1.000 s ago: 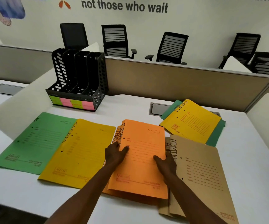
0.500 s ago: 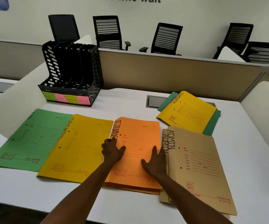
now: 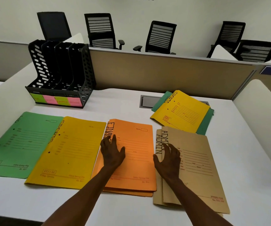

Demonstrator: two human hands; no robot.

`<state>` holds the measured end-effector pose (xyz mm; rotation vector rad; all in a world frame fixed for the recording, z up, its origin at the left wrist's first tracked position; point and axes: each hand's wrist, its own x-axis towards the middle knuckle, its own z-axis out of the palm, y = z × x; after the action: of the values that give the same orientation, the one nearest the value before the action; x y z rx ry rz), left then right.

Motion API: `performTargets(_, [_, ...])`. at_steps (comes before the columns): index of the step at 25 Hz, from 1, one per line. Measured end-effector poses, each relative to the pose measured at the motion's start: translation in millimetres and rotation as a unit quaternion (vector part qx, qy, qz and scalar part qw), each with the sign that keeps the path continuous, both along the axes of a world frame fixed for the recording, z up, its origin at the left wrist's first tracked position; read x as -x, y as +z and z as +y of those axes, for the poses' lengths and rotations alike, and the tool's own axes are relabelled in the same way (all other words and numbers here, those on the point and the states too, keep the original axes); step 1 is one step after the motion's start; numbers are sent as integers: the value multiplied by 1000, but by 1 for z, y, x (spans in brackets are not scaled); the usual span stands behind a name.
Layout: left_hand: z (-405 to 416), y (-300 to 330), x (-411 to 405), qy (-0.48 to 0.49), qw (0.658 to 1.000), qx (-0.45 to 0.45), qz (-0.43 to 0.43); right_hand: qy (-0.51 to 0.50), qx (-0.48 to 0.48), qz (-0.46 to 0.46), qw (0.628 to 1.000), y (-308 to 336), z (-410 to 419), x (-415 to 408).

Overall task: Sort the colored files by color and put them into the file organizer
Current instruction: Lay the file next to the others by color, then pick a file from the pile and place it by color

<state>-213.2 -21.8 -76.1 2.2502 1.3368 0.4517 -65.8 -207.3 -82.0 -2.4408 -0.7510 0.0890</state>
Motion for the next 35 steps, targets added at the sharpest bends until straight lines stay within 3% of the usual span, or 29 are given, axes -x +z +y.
performTargets(5, [-40,4,-45,-150,985,31,-76,43,121,23,991,-14,-13,-19])
performTargets(9, [-70,-4,-73,-237,968,47,-67,54,118,25,991,-13,-16,-30])
performTargets(14, [-76,-2,-101,-253,964,54,-69,13,39,33,999,2,-23,-62])
performTargets(20, [-54,15,-148,-261,963,49,-55,-4,22,14,1000,21,-16,-121])
performTargets(24, [-33,24,-182,-255,966,43,-18,-2,41,16,999,30,-3,-163])
performTargets(31, [7,27,-234,-231,968,83,55,-25,132,103,986,22,11,-217])
performTargets(35, [19,25,-255,-224,967,116,47,-8,146,141,979,6,12,-226])
